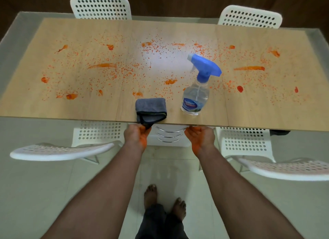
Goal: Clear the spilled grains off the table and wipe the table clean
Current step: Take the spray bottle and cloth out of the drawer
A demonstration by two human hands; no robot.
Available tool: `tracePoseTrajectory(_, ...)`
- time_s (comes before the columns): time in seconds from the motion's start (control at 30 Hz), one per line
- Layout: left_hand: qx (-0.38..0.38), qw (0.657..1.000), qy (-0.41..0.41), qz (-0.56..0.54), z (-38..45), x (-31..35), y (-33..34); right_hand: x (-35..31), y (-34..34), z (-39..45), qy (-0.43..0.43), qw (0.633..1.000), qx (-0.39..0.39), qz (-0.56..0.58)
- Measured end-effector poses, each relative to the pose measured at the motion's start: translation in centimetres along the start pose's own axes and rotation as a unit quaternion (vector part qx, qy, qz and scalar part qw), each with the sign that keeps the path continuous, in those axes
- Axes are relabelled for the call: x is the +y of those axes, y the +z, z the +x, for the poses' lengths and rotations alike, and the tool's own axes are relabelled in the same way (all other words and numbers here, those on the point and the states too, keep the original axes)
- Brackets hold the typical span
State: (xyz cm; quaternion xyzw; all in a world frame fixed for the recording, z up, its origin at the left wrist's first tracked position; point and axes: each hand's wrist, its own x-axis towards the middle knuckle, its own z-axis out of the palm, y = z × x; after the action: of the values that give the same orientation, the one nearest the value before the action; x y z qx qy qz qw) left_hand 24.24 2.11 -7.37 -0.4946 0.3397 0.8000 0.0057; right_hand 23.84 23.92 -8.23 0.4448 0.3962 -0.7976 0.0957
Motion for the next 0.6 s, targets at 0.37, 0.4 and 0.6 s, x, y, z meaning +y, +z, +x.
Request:
tracePoseTrajectory(0.37, -0.008, 0.945, 0.086, 0.316, 0.3, 0.7, -1.5, 1.4, 2.2, -3.1, -0.074, 0.933, -0.021, -0.352)
tracePoseTrajectory(0.4, -0.004, 0.912, 0.121, 0.392, 0.1, 1.3, -1.8, 1.6, 3.2, -3.7, -0.112, 0.91, -0.028, -0.399)
tracePoseTrajectory(0.6, -0.049, 0.653, 0.292, 0.697, -1.2, 6.8, -3.5, 1.3, 9.9, -5.9, -0.282, 0.811, -0.01, -0.512)
